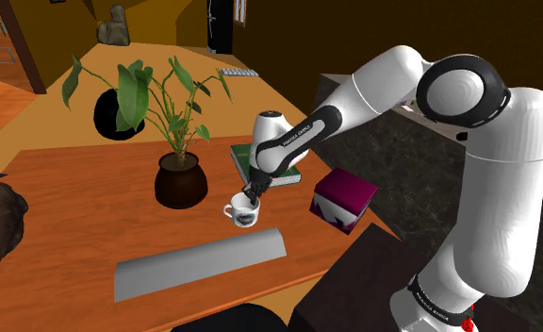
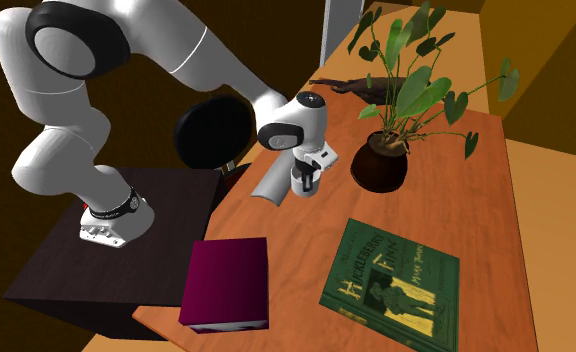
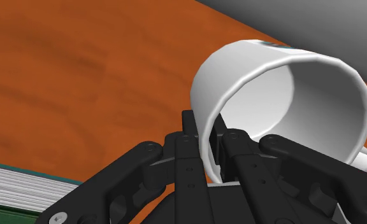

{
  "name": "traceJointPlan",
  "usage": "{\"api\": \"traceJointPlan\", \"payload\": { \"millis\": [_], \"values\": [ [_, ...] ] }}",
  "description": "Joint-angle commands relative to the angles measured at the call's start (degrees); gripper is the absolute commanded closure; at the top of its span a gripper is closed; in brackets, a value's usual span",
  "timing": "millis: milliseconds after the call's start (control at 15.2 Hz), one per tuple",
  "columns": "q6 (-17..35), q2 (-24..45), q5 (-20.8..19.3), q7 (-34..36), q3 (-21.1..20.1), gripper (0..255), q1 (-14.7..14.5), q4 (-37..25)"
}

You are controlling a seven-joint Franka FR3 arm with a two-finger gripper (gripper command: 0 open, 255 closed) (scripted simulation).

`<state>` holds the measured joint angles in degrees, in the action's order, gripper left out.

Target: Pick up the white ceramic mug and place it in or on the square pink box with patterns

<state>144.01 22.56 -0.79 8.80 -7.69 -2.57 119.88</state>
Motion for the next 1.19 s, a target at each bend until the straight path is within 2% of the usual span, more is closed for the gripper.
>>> {"api": "traceJointPlan", "payload": {
  "millis": [0, 1122],
  "values": [
    [-1.3, -1.3, 0.2, -0.1, -0.1, 255, 0.1, 0.0],
    [-12.5, -10.0, 1.6, -0.7, -0.8, 255, 0.7, -2.6]
  ]
}}
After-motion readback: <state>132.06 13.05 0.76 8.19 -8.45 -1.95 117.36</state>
